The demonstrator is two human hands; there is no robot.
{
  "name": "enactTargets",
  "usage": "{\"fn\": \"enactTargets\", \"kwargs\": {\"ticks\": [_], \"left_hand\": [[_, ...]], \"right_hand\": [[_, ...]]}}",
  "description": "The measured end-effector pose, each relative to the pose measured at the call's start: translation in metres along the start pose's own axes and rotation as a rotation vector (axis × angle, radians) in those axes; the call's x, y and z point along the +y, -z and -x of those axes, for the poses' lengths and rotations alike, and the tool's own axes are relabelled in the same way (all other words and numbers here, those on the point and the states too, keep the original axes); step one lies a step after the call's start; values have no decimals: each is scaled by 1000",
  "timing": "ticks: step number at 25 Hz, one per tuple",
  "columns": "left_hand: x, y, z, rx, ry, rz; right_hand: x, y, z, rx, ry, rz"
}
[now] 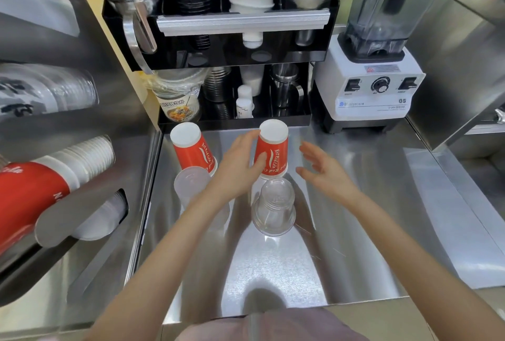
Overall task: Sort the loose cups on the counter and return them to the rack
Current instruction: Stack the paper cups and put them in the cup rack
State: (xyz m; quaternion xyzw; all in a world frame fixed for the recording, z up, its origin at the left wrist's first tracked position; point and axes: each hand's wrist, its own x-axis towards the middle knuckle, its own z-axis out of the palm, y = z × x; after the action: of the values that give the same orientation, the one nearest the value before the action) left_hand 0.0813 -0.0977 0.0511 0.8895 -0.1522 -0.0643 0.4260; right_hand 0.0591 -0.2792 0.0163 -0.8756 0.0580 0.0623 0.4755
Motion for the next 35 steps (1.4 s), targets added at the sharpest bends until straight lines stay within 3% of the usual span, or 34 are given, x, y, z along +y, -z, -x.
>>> {"fn": "enactTargets", "kwargs": {"ticks": [7, 11, 16, 23, 29, 35], "left_hand": [[-7, 0, -69, -160, 21, -313], [-19, -8, -88, -271, 55, -316], [-21, -2, -91, -241, 20, -214], [13, 57, -63, 14, -113, -57], [19, 119, -33, 291, -83, 65], [-13, 135, -18, 372, 0, 116]], "right_hand": [[-11, -14, -48, -68, -64, 134], [-14, -15, -60, -88, -63, 113], [-21, -14, -60, -49, -36, 87], [-78, -4, -52, -5, 175, 40], [-146, -18, -54, -68, 381, 0], [-165, -53, -69, -177, 433, 50]]}}
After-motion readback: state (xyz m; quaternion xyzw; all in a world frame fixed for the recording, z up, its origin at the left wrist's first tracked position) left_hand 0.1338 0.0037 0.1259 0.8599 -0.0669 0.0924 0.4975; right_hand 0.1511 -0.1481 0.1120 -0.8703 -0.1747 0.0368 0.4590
